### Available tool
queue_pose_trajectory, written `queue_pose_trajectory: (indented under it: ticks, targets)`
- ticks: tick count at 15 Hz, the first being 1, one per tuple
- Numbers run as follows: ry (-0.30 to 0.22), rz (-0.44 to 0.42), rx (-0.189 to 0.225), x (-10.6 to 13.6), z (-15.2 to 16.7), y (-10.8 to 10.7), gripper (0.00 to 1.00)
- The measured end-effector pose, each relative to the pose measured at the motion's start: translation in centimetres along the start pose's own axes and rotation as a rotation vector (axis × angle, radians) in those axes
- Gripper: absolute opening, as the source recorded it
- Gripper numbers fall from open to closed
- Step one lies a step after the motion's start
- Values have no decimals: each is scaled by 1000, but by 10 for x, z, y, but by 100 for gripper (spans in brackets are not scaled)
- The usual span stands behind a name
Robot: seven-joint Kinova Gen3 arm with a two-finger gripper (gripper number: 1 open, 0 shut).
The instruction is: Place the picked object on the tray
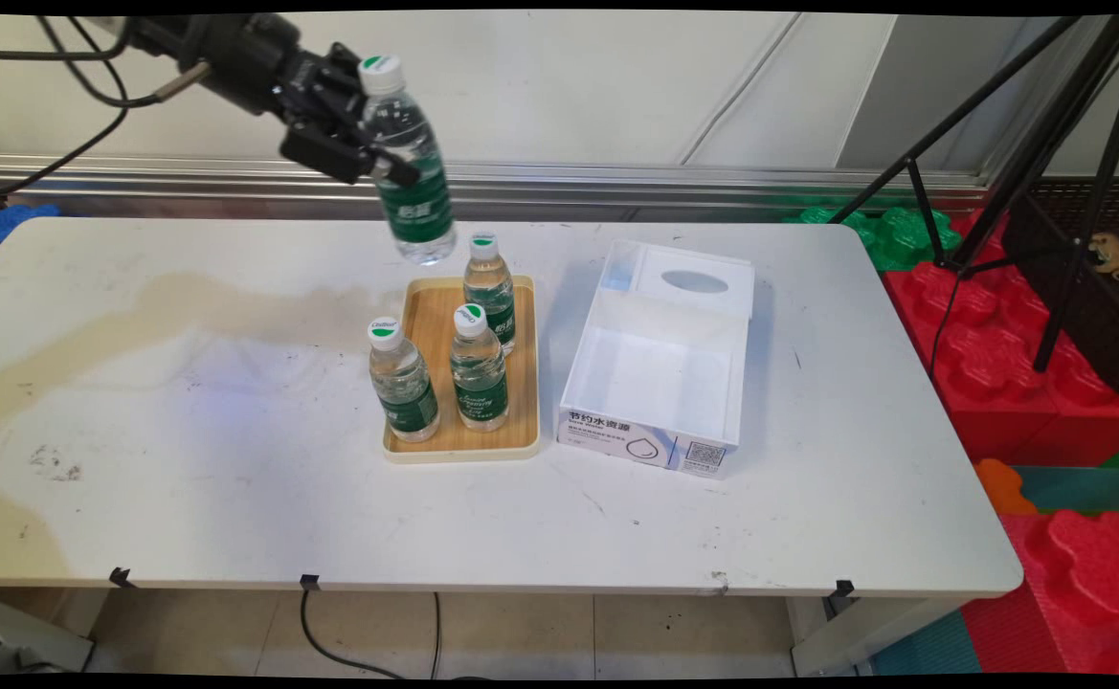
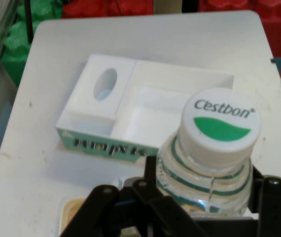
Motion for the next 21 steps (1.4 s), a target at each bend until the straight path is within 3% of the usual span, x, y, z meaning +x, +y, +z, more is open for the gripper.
queue_pose_trajectory:
  ticks: [6,11,21]
  targets:
    - [-76,-27,4,-37,-20,-2,0]
    - [-117,-47,18,-69,-15,-9,0]
    - [-138,-55,34,-134,53,-29,0]
